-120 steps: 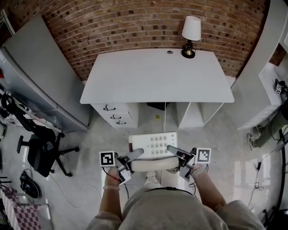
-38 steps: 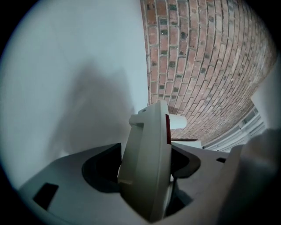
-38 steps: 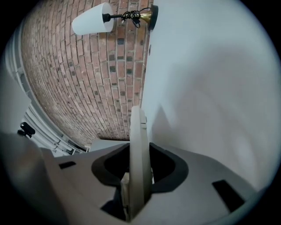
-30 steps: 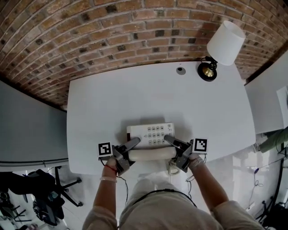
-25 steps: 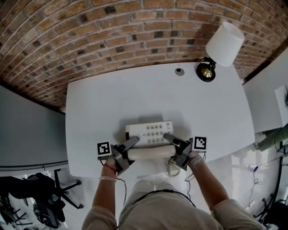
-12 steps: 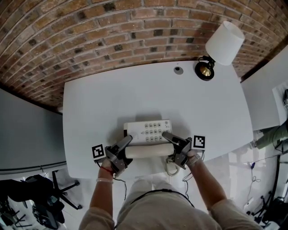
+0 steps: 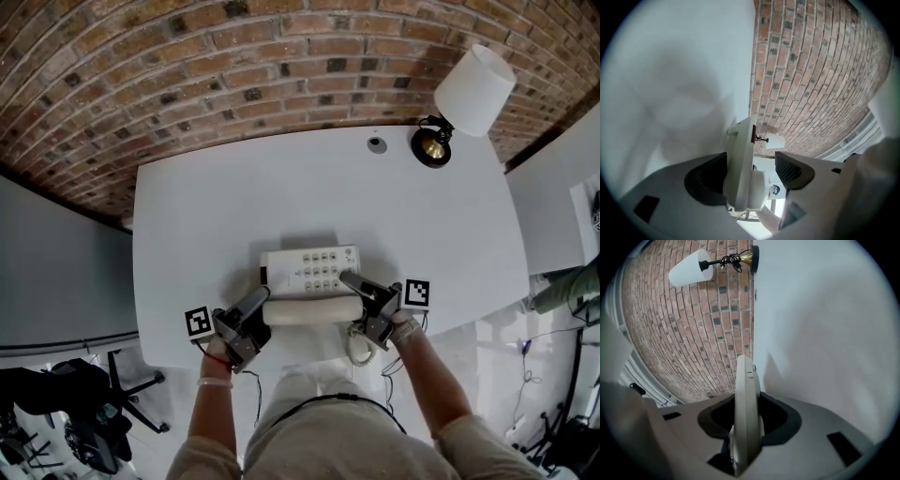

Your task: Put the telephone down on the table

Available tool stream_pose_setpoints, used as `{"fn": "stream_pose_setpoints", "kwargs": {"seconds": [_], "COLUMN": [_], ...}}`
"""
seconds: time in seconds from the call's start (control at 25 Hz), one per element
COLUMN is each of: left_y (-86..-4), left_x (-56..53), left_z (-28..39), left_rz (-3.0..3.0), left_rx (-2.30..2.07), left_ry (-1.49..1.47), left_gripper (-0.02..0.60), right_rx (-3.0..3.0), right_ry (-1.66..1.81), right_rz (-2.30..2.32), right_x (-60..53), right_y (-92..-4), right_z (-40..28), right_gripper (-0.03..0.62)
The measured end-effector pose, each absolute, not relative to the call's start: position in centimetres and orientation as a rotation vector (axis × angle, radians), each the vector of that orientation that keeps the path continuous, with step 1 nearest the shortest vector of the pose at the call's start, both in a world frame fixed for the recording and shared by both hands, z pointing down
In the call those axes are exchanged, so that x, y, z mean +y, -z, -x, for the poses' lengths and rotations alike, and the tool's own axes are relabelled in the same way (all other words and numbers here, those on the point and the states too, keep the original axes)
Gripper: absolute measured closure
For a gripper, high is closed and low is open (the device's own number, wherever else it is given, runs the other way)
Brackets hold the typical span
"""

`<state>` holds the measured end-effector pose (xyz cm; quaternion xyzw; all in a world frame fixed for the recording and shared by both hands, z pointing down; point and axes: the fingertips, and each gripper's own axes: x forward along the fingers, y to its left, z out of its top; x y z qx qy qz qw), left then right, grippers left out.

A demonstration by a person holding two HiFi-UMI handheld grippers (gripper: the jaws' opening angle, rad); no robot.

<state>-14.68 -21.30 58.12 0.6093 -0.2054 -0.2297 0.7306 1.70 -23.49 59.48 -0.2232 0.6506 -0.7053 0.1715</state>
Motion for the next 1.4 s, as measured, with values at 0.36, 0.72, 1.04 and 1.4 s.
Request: {"fn": "stream_pose_setpoints", "kwargs": {"seconds": [0.36,0.72,1.04,1.4], "left_y": [-55.9,-55.8,-55.4,-58.2], "left_x": [-20.2,-18.6,-16.7,-15.9], "left_z": [16.8,17.6,14.2,8.5], "left_rz": [-1.621,-2.272,-2.437,-2.454], "left_rx": [-0.528,-0.927,-0.847,-0.762], "left_ry": [0.416,-0.192,-0.351,-0.561], "left_gripper": [0.272,0.539,0.575,0.577], "right_rx": [1.862,1.853,1.976,2.004], "right_ry": [1.970,2.009,1.969,1.943], "right_rz": [0.691,0.842,0.953,1.062], "right_x": [-25.0,-26.7,-28.3,-28.8], "right_y": [-59.6,-60.8,-59.8,-60.5], "right_z": [-2.1,-2.4,-1.9,-1.3], "right_gripper": [0.459,0.457,0.448,0.433]}}
